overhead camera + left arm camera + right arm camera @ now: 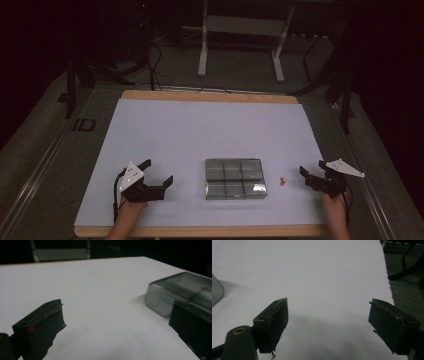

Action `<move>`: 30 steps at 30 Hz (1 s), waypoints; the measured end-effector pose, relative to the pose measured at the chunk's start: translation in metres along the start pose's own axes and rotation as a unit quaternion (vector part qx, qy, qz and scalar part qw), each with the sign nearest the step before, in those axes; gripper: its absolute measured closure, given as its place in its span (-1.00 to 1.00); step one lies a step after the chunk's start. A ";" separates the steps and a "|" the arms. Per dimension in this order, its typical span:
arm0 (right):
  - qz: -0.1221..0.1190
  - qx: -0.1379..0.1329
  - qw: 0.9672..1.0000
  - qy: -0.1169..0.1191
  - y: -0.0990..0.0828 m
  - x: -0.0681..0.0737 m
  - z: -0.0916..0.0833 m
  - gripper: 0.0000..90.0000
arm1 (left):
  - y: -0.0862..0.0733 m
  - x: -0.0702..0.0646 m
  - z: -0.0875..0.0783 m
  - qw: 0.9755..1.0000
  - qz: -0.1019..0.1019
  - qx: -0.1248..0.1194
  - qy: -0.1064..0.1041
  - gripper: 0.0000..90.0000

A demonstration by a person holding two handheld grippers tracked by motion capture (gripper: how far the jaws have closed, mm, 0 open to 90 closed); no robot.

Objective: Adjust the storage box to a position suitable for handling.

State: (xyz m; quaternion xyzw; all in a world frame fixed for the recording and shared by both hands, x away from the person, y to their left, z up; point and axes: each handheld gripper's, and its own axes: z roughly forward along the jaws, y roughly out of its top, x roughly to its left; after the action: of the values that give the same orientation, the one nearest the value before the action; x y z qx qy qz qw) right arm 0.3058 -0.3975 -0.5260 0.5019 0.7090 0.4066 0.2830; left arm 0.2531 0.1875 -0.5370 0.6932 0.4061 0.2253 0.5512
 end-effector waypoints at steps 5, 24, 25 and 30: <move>-0.014 0.013 1.000 0.026 0.008 0.004 0.002 -0.64 | 0.005 -0.002 0.006 0.999 -0.013 0.026 -0.034 -0.99; -0.034 0.030 0.991 0.127 0.018 0.020 0.009 -0.68 | 0.016 -0.014 0.022 0.991 0.031 0.078 -0.102 -0.99; -0.037 0.028 0.989 0.137 0.019 0.023 0.011 -0.68 | 0.016 -0.015 0.023 0.991 0.033 0.079 -0.104 -0.99; -0.054 0.030 0.984 0.166 0.020 0.029 0.014 -0.60 | 0.017 -0.019 0.028 0.989 0.041 0.087 -0.112 -0.99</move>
State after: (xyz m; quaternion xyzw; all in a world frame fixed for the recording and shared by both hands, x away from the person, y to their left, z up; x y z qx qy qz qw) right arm 0.3172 -0.3626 -0.5161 0.3966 0.7843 0.4467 0.1676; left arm 0.2693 0.1550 -0.5266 0.7753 0.3311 0.1321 0.5214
